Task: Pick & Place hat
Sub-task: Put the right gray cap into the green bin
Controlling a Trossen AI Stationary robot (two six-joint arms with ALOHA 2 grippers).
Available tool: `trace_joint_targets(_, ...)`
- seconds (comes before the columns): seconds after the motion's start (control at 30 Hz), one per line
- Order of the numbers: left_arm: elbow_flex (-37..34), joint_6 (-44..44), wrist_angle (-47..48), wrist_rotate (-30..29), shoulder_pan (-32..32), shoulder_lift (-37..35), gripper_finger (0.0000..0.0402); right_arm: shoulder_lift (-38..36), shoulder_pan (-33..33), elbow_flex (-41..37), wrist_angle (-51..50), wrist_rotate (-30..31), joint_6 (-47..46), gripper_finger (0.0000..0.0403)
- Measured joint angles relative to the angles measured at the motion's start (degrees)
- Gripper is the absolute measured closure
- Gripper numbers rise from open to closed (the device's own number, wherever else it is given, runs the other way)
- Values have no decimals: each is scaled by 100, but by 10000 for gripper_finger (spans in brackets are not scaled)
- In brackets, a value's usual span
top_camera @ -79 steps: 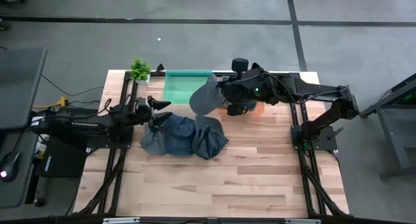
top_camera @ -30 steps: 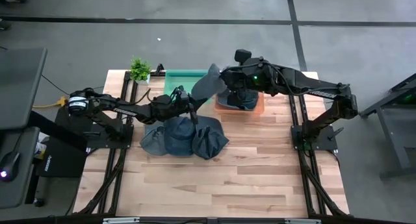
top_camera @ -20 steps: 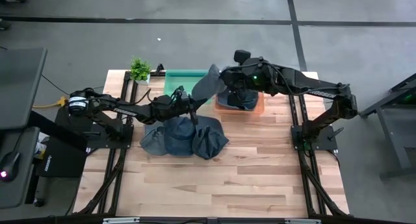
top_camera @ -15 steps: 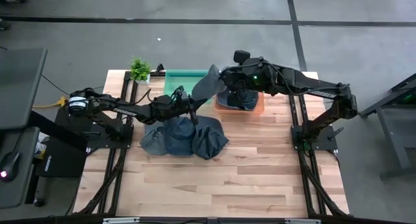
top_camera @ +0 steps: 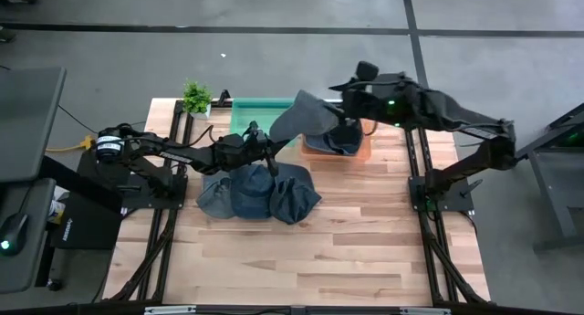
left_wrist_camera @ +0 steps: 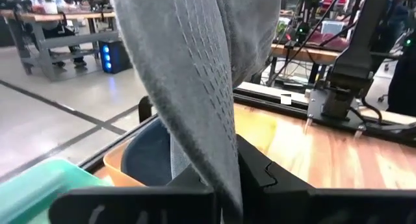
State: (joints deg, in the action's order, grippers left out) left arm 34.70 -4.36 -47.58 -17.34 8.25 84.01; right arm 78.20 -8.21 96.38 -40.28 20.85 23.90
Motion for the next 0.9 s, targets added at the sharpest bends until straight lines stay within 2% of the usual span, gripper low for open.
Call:
trace_joint_targets(0.17, 0, 398, -12, -2, 0, -12, 395, -336, 73, 0, -619, -388, -488, 190)
trace_joint_targets(0.3, 18, 1070, 310, -139, -2, -159, 395, -418, 256, 0, -1229, -641, -786, 190)
trace_joint_targets(0.5, 20, 2398, 1094, -888, 0, -320, 396, -412, 695, 0, -2072, -460, -1041, 190)
trace_joint_targets(0.63, 18, 3243, 1401, -1530, 0, -342, 396, -412, 910, 0, -2319, -163, -1243, 190)
trace_joint_targets(0.77, 19, 4502, 1630, -2227, 1, -354, 396, -412, 1028, 0, -2431, -56, -1354, 190)
trace_joint_targets(0.9, 20, 5840, 1974, -2391, 157, -354, 392, -412, 1064, 0, -2515, 33, -1362, 190)
